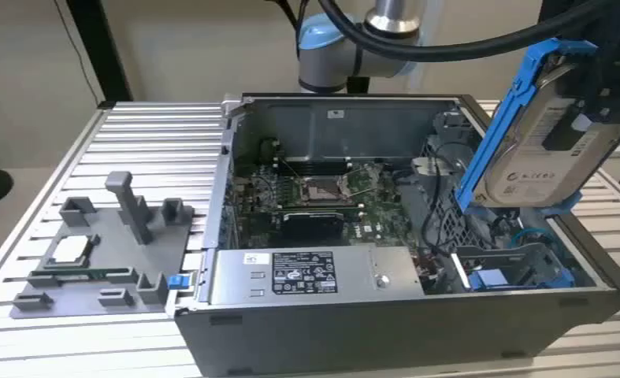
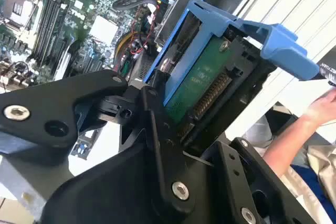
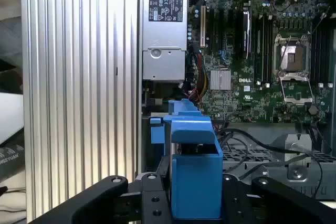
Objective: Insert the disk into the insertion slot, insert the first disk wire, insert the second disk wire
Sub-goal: 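Insert the disk into the insertion slot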
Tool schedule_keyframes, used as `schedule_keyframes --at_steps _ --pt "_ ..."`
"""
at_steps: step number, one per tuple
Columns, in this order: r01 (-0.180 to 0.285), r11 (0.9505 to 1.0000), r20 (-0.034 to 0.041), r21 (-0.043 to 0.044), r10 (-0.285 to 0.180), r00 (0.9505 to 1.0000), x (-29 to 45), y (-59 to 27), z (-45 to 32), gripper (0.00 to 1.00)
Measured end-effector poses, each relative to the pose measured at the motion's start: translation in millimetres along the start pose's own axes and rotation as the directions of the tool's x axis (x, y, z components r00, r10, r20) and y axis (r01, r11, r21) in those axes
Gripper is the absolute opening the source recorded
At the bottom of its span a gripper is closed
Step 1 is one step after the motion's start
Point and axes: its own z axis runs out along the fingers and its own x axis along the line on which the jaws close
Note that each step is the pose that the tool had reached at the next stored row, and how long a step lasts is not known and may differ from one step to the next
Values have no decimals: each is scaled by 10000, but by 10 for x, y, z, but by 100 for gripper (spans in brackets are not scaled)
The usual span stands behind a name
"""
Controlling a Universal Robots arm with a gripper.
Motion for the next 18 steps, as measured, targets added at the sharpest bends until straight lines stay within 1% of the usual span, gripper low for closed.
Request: schedule_keyframes --at_steps 6,18 --pt "0 10000 1 0 0 10000 0 0 9 0" --pt "0 10000 -1 0 0 10000 0 -2 51 0"
